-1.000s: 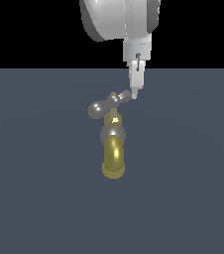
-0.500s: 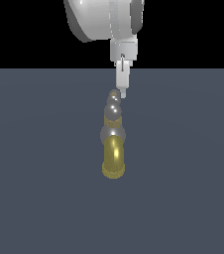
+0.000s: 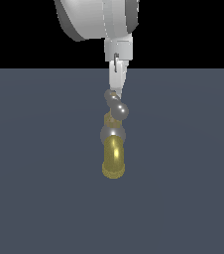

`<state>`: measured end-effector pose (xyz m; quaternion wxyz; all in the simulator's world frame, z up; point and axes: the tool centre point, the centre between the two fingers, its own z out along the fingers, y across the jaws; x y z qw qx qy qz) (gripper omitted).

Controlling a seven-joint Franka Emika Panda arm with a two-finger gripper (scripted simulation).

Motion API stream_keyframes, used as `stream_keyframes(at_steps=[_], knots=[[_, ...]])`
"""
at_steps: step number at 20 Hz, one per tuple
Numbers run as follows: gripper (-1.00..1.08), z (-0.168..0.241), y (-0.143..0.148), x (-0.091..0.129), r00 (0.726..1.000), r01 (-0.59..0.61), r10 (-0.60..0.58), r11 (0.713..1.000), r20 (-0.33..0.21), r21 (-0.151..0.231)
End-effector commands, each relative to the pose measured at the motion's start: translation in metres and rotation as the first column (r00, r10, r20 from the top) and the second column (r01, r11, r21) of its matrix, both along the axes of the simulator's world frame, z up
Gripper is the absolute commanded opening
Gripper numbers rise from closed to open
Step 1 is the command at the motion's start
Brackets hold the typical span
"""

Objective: Turn on the faucet by rotating a designated handle.

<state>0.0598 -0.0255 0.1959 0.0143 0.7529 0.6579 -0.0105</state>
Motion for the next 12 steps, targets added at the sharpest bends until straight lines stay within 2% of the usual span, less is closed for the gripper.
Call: stream_keyframes(at_steps=[1,12], knots=[[-1.0,0.0,0.054,-0.006,0.998,-0.065,0.065,0.998,-0.004,0.022],[-1.0,0.002,0.114,-0.03,0.995,-0.099,0.1,0.994,-0.003,0.035]])
